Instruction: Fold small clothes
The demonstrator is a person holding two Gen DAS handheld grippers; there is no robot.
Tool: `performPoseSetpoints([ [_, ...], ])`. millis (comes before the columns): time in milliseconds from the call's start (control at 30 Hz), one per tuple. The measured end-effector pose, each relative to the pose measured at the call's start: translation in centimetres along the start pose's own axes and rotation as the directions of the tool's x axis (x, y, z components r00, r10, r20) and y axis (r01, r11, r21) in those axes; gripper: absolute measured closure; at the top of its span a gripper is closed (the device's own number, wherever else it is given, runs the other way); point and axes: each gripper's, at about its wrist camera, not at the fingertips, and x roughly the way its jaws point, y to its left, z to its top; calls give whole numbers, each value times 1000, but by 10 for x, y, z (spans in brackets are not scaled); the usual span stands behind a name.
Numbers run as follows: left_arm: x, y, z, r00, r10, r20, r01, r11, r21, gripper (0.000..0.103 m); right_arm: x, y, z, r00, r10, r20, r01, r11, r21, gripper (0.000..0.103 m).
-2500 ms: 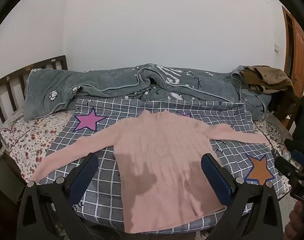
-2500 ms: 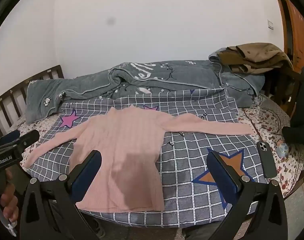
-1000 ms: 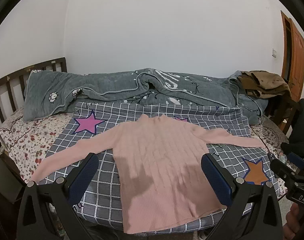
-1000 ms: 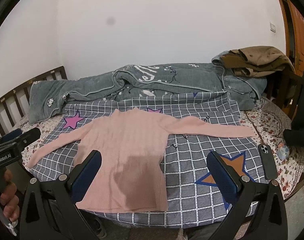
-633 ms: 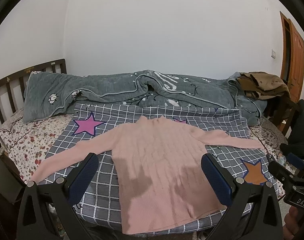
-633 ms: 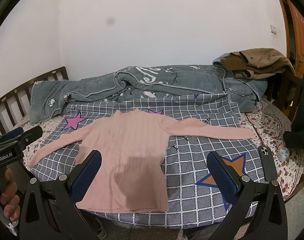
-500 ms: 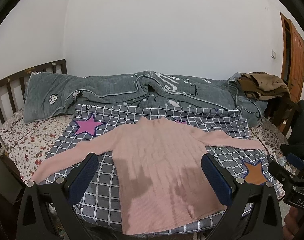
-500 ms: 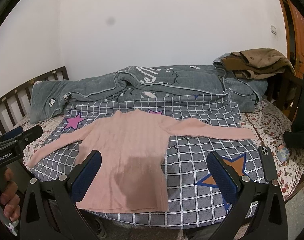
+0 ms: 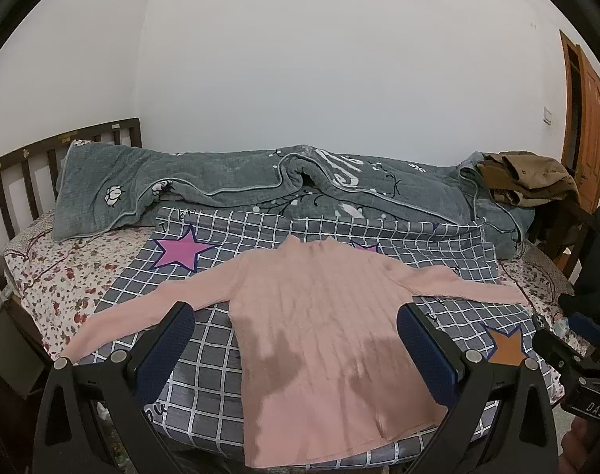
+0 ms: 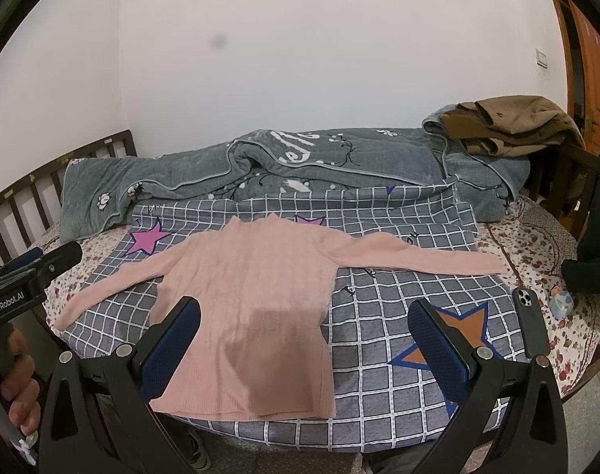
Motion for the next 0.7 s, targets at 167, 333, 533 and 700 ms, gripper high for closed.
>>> performPoseSetpoints([
  [167,2,3,-1,1000,2,7,-2,1000,2,0,2,2,0,1000,-3,-2,3,1000,-10,0],
  [333,3,3,-4,1000,1,10,-1,1000,16,0,3,3,0,1000,-3,2,3,1000,-12,0],
  [533,5,4,-10,1000,-3,12,3,999,34,0,4,5,-2,1000,-1,2,1,1000,-14,0],
  [700,7,8,-15,1000,4,30,-5,999,36,0,5,10,-3,1000,-2,7,2,1000,-27,0],
])
